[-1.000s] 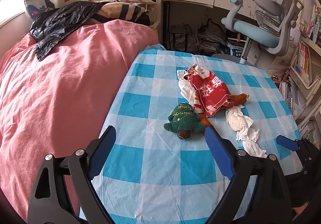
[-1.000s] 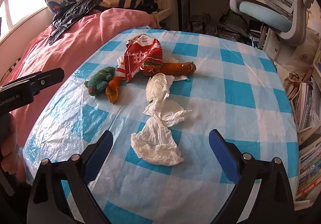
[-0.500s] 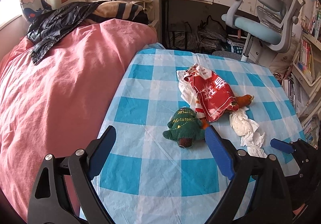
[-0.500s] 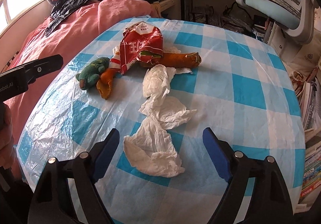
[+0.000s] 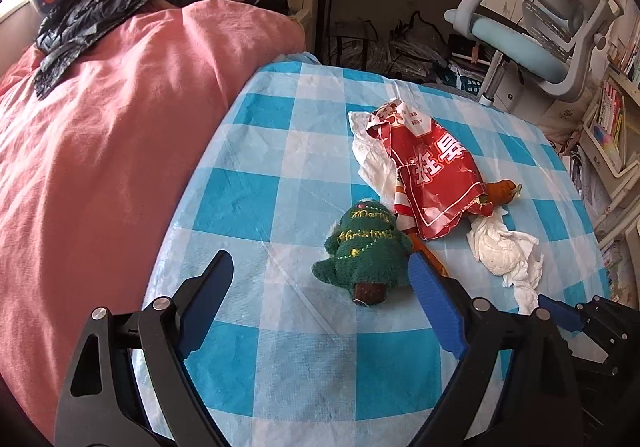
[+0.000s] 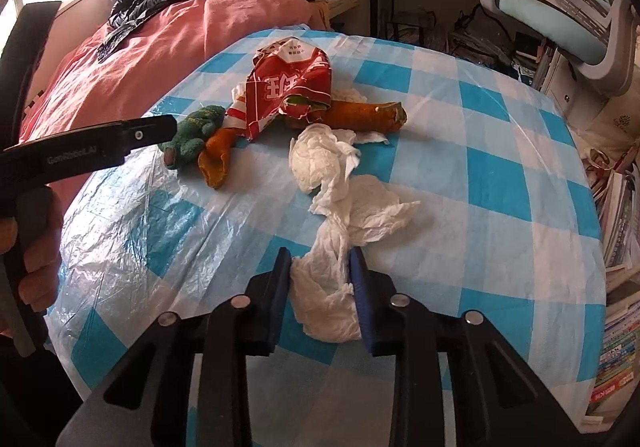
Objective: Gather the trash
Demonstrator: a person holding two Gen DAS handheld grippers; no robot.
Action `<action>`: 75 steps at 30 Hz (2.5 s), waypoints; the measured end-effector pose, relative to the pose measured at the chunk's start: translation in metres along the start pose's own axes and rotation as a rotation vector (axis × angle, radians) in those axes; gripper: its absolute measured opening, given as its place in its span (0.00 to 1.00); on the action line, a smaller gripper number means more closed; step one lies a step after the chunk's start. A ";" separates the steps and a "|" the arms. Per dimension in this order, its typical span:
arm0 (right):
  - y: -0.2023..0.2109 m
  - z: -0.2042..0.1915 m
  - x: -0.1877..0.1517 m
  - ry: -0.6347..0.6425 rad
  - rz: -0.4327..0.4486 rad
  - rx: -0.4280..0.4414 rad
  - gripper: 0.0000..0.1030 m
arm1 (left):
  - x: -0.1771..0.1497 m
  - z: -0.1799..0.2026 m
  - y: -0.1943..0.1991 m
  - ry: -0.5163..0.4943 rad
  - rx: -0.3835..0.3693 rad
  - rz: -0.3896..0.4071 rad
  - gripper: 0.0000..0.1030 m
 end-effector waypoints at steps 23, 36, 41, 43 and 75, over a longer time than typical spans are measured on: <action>0.017 -0.011 -0.003 -0.037 0.052 0.118 0.56 | -0.035 0.006 0.061 -0.013 -0.123 0.026 0.23; 0.049 -0.019 -0.025 -0.016 0.074 0.119 0.09 | -0.107 0.012 0.113 -0.073 -0.144 0.033 0.23; 0.090 -0.059 -0.053 0.049 0.094 0.227 0.09 | -0.144 0.013 0.132 -0.109 -0.154 0.022 0.23; 0.096 -0.081 -0.074 0.104 0.064 0.259 0.09 | -0.162 0.012 0.138 -0.122 -0.156 0.008 0.23; 0.079 -0.020 -0.061 -0.067 0.148 0.017 0.90 | -0.232 -0.009 0.183 -0.110 0.011 0.072 0.81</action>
Point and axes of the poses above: each gripper's, at about its wrist camera, not at the fingertips, and y roughly against the way its jaws point, z to its right, x to its top, the point moved 8 cm from there along -y, roughly the way its jaws point, and after that the axes turned 8 degrees about -z, right-handed, at the moved point
